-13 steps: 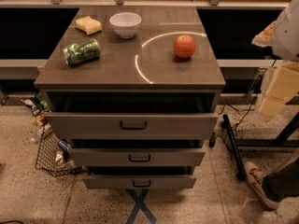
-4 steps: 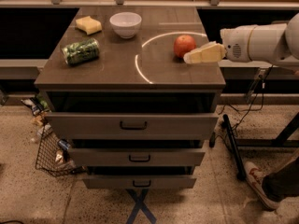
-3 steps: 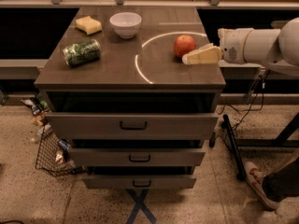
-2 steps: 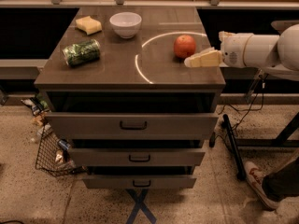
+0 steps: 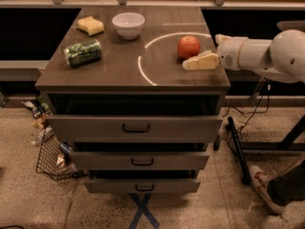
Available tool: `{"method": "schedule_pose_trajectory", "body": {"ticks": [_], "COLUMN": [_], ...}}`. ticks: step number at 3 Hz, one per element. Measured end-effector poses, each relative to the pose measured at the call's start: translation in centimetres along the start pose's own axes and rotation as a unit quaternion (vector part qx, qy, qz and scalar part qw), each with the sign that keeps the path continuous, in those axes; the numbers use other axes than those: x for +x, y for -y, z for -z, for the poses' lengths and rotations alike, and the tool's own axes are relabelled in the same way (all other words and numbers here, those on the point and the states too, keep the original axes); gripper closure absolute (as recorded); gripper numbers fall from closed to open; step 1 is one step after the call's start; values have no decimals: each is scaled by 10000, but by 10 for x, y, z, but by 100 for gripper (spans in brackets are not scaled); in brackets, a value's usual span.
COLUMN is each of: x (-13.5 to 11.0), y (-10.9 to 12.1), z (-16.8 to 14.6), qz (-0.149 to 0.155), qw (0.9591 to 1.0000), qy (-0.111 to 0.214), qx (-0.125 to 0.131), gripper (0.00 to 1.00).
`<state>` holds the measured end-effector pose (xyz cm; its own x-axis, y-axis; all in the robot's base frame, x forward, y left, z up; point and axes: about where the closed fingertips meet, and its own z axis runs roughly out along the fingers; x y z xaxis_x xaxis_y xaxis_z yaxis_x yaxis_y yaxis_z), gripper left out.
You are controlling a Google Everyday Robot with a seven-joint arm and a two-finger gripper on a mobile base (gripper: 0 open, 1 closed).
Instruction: Move apple near white bowl
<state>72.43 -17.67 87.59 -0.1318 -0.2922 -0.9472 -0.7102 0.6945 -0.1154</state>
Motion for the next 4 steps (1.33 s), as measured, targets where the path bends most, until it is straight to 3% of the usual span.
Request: {"method": "schedule_pose_trajectory", "body": {"ticks": [2, 4], "x": [0, 4], "y": [1, -4], "z": [-46, -79], "qz": [-5, -79], "qw": [9997, 9991], "qy": [111, 96], "qx": [-239, -399], "gripper": [3, 52]}}
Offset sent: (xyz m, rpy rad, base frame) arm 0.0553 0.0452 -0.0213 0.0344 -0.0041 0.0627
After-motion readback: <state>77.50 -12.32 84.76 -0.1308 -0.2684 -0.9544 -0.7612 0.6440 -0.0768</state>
